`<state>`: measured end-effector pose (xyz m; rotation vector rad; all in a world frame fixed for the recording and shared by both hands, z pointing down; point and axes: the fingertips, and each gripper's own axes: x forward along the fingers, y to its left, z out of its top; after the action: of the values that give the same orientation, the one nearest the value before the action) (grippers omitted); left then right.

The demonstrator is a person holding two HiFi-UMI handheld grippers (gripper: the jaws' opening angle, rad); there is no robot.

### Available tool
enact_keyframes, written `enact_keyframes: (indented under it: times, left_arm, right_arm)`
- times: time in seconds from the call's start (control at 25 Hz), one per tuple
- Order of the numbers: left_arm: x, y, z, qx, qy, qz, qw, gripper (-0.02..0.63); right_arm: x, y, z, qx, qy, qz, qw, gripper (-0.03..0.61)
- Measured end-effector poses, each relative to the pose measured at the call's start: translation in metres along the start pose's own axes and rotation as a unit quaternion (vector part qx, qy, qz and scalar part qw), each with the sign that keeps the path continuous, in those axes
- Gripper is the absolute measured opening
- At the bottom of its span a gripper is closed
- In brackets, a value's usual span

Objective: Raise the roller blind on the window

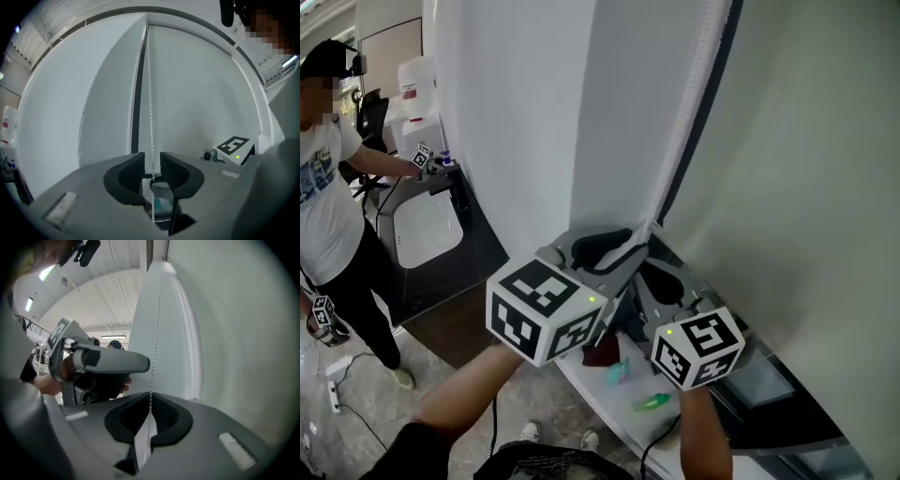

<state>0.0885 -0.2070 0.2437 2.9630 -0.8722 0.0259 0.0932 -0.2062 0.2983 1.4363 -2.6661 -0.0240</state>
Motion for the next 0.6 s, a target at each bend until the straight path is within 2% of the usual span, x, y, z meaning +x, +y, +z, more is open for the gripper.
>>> enact_keyframes:
  times: [0.24, 0.36, 0.48, 0.6]
  left_arm:
    - [0.012, -0.003, 0.014, 0.027, -0.013, -0.034, 0.999, 0.099]
    - [0.017, -0.013, 0.02, 0.039, -0.009, -0.05, 0.9979, 0.013]
    - [0.024, -0.021, 0.02, 0.021, -0.005, -0.07, 0.9973, 0.006]
    - [0.025, -0.02, 0.013, -0.018, 0.005, -0.085, 0.9962, 0.008]
  right_arm:
    - [-0.004, 0.006, -0.007, -0.023, 0.018, -0.026, 0.999, 0.02]
    - [-0.013, 0.003, -0.003, -0.026, 0.025, -0.031, 0.999, 0.02]
    - [-0.025, 0.001, -0.001, -0.015, 0.034, -0.018, 0.999, 0.02]
    - [-0.042, 0.0, 0.009, 0.028, 0.014, 0.013, 0.999, 0.035]
